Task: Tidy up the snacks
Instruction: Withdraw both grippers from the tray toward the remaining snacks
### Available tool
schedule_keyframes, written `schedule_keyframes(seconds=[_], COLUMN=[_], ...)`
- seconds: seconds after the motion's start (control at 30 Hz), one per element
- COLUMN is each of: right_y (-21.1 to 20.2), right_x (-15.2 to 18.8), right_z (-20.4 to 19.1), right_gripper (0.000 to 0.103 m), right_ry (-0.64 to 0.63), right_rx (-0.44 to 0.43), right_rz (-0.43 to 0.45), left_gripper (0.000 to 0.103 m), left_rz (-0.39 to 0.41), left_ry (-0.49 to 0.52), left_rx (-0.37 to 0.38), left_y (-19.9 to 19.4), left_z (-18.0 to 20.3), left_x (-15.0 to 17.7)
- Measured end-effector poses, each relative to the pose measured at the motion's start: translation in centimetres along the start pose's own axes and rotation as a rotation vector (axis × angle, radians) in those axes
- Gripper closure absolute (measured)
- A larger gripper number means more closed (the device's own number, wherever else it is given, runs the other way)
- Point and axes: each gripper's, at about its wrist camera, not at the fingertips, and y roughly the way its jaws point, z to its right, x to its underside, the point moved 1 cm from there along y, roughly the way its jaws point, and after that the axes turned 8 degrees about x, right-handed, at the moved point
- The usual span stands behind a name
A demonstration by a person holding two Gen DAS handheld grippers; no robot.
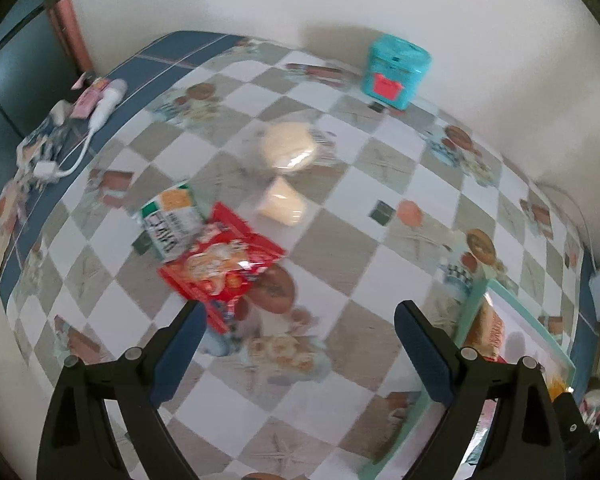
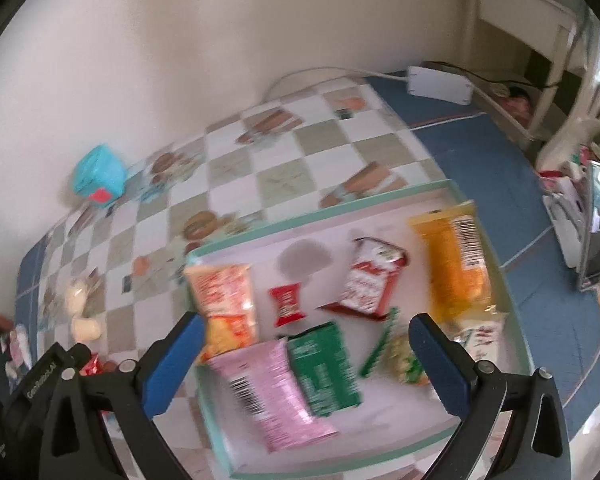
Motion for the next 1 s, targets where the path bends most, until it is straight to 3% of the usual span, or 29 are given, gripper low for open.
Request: schedule_keyframes(seconds=[0.2, 0.43, 1.0], right_y=[-0.6, -1.2, -0.5], right_x=[1.1, 2.1, 4.8], right_z=[-2.7, -5.3, -11.5], right_gripper=[0.000, 0.000, 0.000], right_ry=[-0.064, -0.115, -0.224], right_rx=[-0.020, -0.037, -0.099], right_rz=[0.007, 0.010, -0.030], left_gripper=[0.008, 0.008, 0.008], left_rz=[0.008, 0.043, 0.075], left_ry=[-0.076, -0.096, -0.245], left_rx=[-0.004, -0.078, -0.138], left_y=[-0.6, -1.5, -2.4], left_z=[-3.7, -8.0, -17.0], left_x=[-0.8, -1.7, -3.5])
